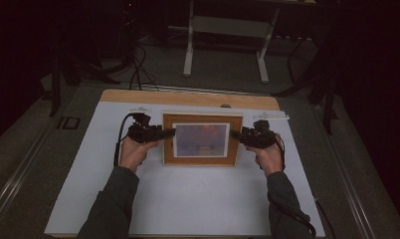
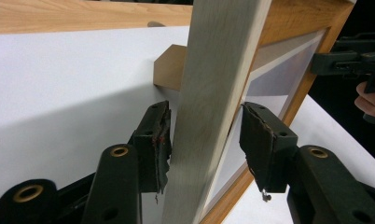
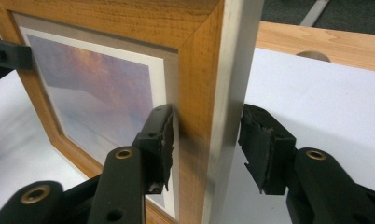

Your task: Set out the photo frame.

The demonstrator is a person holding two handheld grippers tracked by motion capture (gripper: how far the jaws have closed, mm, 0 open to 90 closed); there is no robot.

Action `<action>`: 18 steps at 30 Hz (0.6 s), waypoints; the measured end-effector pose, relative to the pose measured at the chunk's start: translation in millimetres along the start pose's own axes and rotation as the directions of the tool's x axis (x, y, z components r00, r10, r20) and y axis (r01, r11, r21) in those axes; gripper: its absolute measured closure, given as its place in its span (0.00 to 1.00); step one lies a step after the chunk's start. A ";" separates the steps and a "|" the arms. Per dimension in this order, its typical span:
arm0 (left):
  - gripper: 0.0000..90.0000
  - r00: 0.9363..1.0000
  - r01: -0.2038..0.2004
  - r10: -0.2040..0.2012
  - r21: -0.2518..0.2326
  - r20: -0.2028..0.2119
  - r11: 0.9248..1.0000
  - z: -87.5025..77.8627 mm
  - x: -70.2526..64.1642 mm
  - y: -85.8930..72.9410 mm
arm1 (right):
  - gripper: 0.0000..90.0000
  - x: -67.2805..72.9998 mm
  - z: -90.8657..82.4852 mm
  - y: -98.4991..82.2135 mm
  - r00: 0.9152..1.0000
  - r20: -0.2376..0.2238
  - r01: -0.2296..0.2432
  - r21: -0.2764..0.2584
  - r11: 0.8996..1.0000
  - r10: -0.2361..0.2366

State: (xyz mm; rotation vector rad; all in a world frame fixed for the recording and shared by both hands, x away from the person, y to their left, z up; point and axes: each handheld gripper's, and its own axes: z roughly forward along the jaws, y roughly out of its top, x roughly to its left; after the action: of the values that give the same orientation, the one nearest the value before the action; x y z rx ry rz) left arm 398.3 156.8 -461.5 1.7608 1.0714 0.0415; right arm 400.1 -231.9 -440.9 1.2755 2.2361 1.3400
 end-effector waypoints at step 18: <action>0.52 0.997 -0.042 0.038 -0.048 -0.071 0.998 -35.4 -2.7 -7.2 | 0.56 -4.1 -17.6 -4.9 1.000 -0.003 0.008 -0.008 1.000 -0.008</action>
State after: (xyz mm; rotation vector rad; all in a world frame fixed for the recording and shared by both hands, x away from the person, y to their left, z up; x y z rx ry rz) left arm 375.0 181.6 -449.3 1.7470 1.0767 0.1545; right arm 389.5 -246.6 -436.1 1.2617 2.2331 1.3484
